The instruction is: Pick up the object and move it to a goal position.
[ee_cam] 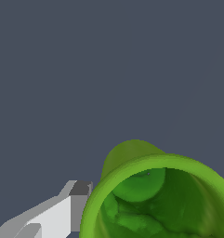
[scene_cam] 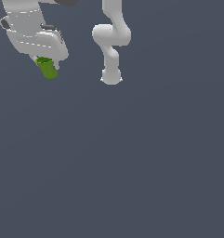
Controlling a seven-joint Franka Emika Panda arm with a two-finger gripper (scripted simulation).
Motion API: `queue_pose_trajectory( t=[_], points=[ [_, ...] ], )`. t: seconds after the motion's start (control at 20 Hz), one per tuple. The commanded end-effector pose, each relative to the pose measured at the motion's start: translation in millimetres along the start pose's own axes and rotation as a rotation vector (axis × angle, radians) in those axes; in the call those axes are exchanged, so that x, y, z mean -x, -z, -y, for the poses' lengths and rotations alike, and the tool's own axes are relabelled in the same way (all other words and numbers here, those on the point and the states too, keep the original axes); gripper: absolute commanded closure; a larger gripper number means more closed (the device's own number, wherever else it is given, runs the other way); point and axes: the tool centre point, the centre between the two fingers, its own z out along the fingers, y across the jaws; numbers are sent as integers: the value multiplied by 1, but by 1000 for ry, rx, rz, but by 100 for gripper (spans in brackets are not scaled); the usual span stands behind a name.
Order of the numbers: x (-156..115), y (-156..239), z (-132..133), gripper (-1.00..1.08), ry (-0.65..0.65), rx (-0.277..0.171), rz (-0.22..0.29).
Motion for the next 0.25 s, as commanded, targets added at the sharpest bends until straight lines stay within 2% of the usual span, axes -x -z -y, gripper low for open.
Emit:
queue_pose_trajectory(
  t=[0.0, 0.2],
  points=[
    [-1, 7, -3, 108, 1, 0, 0],
    [-2, 9, -4, 108, 1, 0, 0]
  ],
)
